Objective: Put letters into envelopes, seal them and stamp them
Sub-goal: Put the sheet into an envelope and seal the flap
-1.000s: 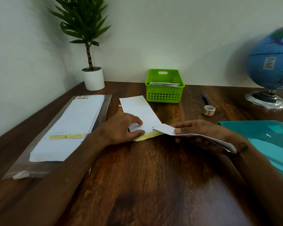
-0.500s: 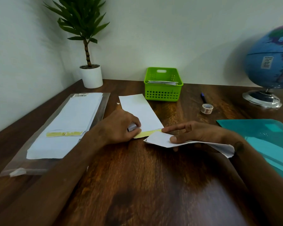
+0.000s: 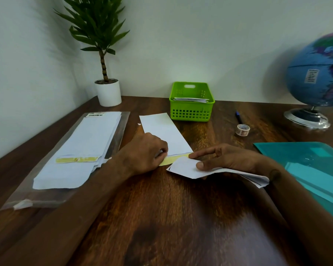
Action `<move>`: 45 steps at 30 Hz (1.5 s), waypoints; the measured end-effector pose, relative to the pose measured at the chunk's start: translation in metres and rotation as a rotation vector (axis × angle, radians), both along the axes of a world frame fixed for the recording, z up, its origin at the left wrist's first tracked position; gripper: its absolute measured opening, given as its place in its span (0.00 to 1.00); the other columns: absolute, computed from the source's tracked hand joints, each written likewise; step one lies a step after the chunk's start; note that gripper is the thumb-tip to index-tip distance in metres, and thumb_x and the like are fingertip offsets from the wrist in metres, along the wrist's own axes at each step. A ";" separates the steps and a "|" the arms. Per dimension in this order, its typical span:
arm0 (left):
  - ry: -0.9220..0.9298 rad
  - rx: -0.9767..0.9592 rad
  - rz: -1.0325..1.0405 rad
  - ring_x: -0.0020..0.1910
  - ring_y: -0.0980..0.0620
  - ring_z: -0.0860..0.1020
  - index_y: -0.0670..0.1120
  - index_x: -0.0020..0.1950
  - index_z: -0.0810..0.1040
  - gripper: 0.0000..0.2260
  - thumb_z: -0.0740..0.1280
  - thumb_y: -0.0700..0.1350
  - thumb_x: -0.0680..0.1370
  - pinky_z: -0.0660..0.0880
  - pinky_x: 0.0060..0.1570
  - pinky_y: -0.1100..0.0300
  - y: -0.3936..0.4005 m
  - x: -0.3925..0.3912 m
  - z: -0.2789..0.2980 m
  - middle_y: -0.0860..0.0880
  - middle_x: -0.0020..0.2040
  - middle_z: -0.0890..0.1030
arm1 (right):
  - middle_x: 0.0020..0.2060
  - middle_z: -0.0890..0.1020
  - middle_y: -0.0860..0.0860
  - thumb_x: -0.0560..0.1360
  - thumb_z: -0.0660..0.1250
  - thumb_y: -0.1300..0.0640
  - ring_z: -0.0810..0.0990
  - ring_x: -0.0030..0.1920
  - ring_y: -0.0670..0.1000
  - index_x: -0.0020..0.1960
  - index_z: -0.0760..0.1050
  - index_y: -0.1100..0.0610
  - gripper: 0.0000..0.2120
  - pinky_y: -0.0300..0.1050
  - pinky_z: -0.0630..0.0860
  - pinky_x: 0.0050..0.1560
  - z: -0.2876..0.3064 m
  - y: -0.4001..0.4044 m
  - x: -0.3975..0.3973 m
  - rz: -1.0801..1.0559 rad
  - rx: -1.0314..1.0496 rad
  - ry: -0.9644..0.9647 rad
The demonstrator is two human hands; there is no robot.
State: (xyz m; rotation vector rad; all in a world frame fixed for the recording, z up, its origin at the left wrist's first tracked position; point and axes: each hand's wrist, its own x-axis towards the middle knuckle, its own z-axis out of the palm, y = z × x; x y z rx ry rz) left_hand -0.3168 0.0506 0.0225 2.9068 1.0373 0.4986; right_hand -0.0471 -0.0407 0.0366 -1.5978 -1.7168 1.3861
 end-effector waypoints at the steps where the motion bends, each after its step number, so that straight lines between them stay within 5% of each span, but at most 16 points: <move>1: 0.001 0.004 0.003 0.52 0.52 0.82 0.50 0.60 0.84 0.12 0.68 0.52 0.80 0.78 0.60 0.54 0.000 0.001 0.000 0.50 0.56 0.86 | 0.56 0.85 0.33 0.77 0.74 0.52 0.83 0.55 0.35 0.65 0.83 0.44 0.17 0.22 0.74 0.47 0.000 0.001 -0.001 -0.008 0.010 0.001; 6: -0.037 0.011 0.027 0.48 0.52 0.82 0.49 0.58 0.84 0.11 0.68 0.51 0.79 0.80 0.55 0.57 0.000 0.002 0.000 0.49 0.54 0.86 | 0.52 0.88 0.41 0.77 0.75 0.57 0.86 0.51 0.38 0.62 0.84 0.48 0.15 0.24 0.75 0.44 0.000 0.002 -0.004 -0.037 0.024 0.044; 13: -0.146 -0.030 0.071 0.45 0.53 0.83 0.48 0.57 0.85 0.09 0.70 0.49 0.78 0.77 0.51 0.66 0.003 0.001 -0.001 0.50 0.53 0.86 | 0.56 0.87 0.39 0.69 0.77 0.50 0.84 0.56 0.39 0.59 0.86 0.45 0.18 0.28 0.77 0.50 0.001 0.003 -0.008 -0.050 0.031 0.124; 17: -0.153 -0.015 0.065 0.45 0.54 0.83 0.48 0.57 0.85 0.09 0.70 0.49 0.79 0.78 0.49 0.65 0.000 0.001 0.000 0.50 0.52 0.86 | 0.52 0.89 0.49 0.70 0.79 0.52 0.85 0.54 0.47 0.59 0.85 0.49 0.18 0.38 0.77 0.58 -0.001 0.006 -0.013 -0.186 0.128 0.099; 24: -0.089 0.119 0.101 0.46 0.52 0.82 0.51 0.56 0.84 0.13 0.67 0.57 0.79 0.81 0.53 0.56 -0.010 0.009 0.001 0.52 0.52 0.86 | 0.39 0.88 0.53 0.71 0.81 0.54 0.82 0.33 0.45 0.54 0.83 0.53 0.14 0.37 0.77 0.35 -0.007 0.006 -0.025 -0.400 0.248 -0.001; 28: -0.062 0.155 0.080 0.45 0.53 0.82 0.52 0.55 0.84 0.14 0.65 0.58 0.79 0.82 0.50 0.53 -0.015 0.015 -0.003 0.52 0.51 0.86 | 0.45 0.88 0.59 0.70 0.81 0.53 0.83 0.39 0.52 0.54 0.81 0.58 0.17 0.48 0.78 0.43 -0.011 0.006 -0.033 -0.452 0.268 -0.025; 31: -0.081 0.175 0.107 0.44 0.53 0.82 0.54 0.54 0.84 0.13 0.65 0.59 0.79 0.82 0.49 0.53 -0.015 0.015 -0.004 0.53 0.50 0.86 | 0.47 0.88 0.56 0.71 0.80 0.48 0.83 0.35 0.47 0.58 0.81 0.56 0.20 0.39 0.76 0.35 -0.004 0.005 -0.031 -0.435 0.191 -0.038; 33: -0.128 0.174 0.159 0.44 0.53 0.82 0.54 0.53 0.84 0.13 0.66 0.60 0.78 0.81 0.50 0.57 -0.013 0.013 -0.004 0.53 0.50 0.86 | 0.47 0.87 0.53 0.69 0.79 0.43 0.84 0.32 0.43 0.64 0.80 0.54 0.27 0.35 0.76 0.29 0.004 0.003 -0.025 -0.399 0.067 0.057; 37: -0.207 0.242 0.313 0.43 0.52 0.83 0.54 0.53 0.85 0.13 0.67 0.59 0.78 0.80 0.47 0.59 -0.004 0.004 -0.005 0.53 0.49 0.87 | 0.54 0.88 0.53 0.63 0.85 0.47 0.89 0.48 0.51 0.71 0.73 0.50 0.39 0.43 0.83 0.39 0.011 -0.002 -0.009 -0.297 -0.161 0.416; 40: -0.229 0.250 0.383 0.41 0.51 0.83 0.53 0.52 0.85 0.12 0.68 0.59 0.77 0.79 0.46 0.58 0.002 0.000 -0.005 0.52 0.48 0.87 | 0.50 0.87 0.53 0.62 0.87 0.54 0.86 0.39 0.49 0.69 0.75 0.49 0.39 0.42 0.81 0.32 0.014 -0.005 0.005 -0.192 -0.197 0.302; 45: -0.198 0.225 0.364 0.42 0.52 0.83 0.53 0.52 0.84 0.13 0.68 0.60 0.77 0.80 0.48 0.58 0.002 0.001 -0.009 0.52 0.48 0.87 | 0.45 0.87 0.59 0.60 0.83 0.56 0.83 0.33 0.48 0.65 0.78 0.62 0.35 0.38 0.79 0.30 0.017 -0.004 0.018 -0.273 -0.112 0.248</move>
